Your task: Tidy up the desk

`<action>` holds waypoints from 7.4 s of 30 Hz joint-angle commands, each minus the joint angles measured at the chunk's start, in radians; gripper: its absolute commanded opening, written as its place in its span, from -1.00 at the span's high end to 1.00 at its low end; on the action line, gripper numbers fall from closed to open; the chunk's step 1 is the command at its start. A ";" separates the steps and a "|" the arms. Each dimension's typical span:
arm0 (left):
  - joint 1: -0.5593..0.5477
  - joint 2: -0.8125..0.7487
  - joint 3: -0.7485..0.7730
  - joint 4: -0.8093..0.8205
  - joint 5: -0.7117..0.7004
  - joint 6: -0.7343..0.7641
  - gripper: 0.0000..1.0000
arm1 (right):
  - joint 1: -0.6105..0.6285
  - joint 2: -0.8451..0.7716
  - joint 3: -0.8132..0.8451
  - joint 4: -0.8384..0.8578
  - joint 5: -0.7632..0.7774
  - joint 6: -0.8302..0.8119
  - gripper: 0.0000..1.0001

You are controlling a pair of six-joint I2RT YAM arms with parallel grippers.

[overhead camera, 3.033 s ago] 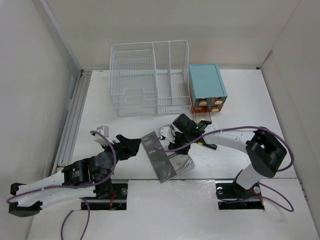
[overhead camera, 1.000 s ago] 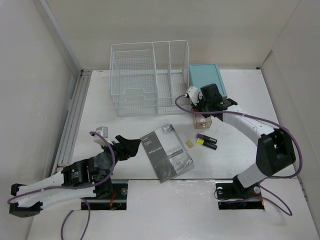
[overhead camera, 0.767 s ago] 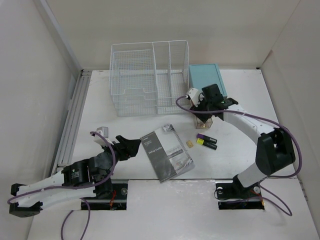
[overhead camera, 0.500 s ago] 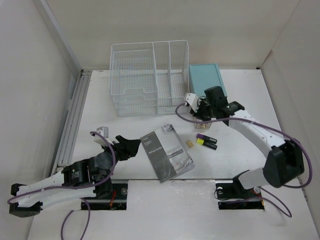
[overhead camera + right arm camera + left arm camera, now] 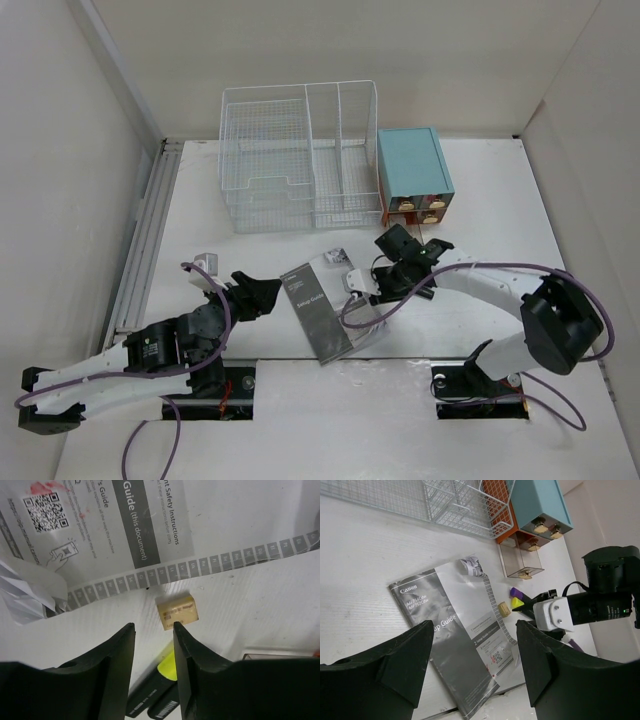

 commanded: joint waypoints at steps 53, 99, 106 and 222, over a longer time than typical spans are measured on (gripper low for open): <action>-0.004 -0.051 -0.016 0.026 0.000 0.025 -0.27 | -0.010 0.258 0.158 -0.092 0.028 -0.155 0.41; -0.004 -0.060 -0.016 0.026 0.009 0.025 -0.27 | -0.361 0.019 0.249 0.013 -0.166 0.016 1.00; -0.004 -0.060 -0.016 0.026 0.009 0.025 -0.27 | -0.394 0.097 0.355 -0.444 -0.365 -0.434 1.00; -0.022 -0.071 0.004 0.000 -0.009 0.006 -0.25 | -0.839 0.201 -0.144 1.175 -0.066 1.753 -0.08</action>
